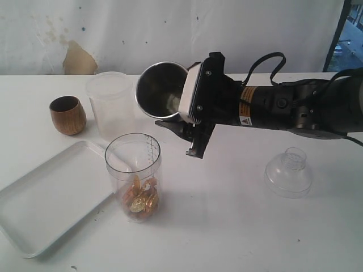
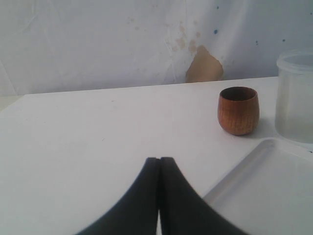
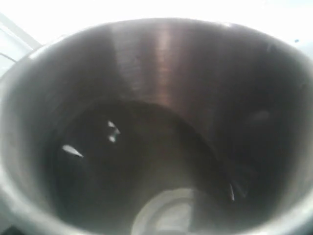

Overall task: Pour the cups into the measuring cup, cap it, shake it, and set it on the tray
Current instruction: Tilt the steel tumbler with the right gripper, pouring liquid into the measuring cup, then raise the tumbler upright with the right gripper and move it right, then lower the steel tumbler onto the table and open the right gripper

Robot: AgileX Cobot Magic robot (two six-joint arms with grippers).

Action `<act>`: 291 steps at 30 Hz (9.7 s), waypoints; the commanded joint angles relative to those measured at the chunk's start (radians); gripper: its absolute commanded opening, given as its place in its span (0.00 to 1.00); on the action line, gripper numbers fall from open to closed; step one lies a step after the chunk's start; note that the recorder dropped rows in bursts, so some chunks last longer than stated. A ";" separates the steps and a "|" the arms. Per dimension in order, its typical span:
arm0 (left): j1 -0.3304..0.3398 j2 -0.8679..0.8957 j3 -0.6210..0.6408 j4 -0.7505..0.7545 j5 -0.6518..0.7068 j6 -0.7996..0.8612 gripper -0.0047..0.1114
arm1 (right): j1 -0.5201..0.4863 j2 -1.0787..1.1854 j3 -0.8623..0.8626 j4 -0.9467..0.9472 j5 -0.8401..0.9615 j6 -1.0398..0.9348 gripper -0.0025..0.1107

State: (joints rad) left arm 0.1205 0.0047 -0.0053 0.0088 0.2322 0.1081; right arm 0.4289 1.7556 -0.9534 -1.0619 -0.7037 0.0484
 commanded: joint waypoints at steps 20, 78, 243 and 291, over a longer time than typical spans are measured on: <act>-0.006 -0.005 0.005 0.003 -0.008 0.001 0.04 | 0.001 0.000 -0.081 0.018 -0.008 0.018 0.02; -0.006 -0.005 0.005 0.003 -0.008 0.001 0.04 | 0.040 0.051 -0.106 0.018 -0.020 -0.471 0.02; -0.006 -0.005 0.005 0.003 -0.008 0.001 0.04 | -0.160 0.445 -0.192 0.343 -0.025 0.371 0.95; -0.006 -0.005 0.005 0.003 -0.008 0.001 0.04 | -0.160 0.098 0.099 0.277 0.175 0.426 0.95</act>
State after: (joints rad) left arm 0.1205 0.0047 -0.0053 0.0088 0.2322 0.1081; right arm 0.2786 1.8768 -0.8716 -0.7862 -0.5546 0.4703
